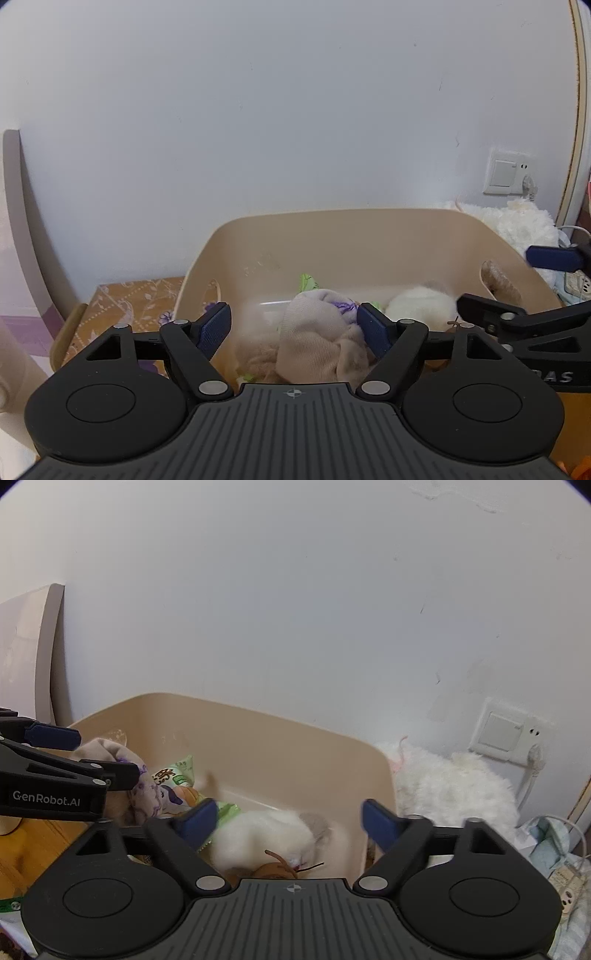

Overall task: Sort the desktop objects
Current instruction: 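Open both grippers to drop the plush and hair clip into the bin, then move both grippers back over the remaining items on the table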

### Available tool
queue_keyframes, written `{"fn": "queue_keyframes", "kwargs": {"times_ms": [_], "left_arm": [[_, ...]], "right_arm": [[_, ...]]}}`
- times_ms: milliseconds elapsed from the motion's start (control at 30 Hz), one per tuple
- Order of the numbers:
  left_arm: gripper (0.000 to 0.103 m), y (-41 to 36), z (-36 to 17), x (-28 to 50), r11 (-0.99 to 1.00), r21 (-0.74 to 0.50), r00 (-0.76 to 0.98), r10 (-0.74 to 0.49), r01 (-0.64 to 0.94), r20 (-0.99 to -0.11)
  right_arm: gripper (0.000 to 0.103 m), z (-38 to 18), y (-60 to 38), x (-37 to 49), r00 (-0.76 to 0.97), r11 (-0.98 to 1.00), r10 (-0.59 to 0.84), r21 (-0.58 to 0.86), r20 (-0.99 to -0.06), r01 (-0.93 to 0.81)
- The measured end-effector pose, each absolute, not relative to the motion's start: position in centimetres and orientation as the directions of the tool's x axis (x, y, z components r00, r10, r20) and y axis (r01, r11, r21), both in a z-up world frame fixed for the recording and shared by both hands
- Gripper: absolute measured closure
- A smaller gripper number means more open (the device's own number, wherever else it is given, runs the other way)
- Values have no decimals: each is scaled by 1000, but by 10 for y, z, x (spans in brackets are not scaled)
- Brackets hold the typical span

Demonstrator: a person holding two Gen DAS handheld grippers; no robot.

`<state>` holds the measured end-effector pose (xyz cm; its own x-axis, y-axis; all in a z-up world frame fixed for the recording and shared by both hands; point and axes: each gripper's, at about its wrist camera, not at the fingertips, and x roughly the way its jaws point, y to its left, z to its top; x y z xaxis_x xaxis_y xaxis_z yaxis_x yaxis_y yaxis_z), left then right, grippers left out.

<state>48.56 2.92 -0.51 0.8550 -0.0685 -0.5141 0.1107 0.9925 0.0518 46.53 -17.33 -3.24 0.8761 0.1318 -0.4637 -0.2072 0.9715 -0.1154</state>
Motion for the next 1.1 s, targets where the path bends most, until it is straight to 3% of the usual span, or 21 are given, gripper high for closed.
{"fn": "queue_keyframes", "kwargs": {"times_ms": [133, 400, 733, 933, 1100], "left_arm": [[26, 33, 6, 470, 994, 35, 865, -71, 101, -496], [19, 41, 34, 417, 991, 44, 879, -93, 128, -467], [18, 51, 43, 338, 989, 76, 866, -72, 125, -495], [18, 62, 30, 295, 990, 61, 854, -78, 127, -514], [18, 71, 6, 269, 989, 86, 837, -53, 119, -544]], "right_arm": [[0, -23, -179, 455, 886, 974, 141, -96, -442, -203], [0, 5, -192, 404, 906, 975, 150, -92, -396, -201], [0, 26, -207, 303, 925, 974, 160, -100, -344, -205], [0, 17, -223, 257, 922, 982, 161, -38, -353, -186], [0, 3, -231, 235, 909, 984, 122, -68, -399, -162]]}}
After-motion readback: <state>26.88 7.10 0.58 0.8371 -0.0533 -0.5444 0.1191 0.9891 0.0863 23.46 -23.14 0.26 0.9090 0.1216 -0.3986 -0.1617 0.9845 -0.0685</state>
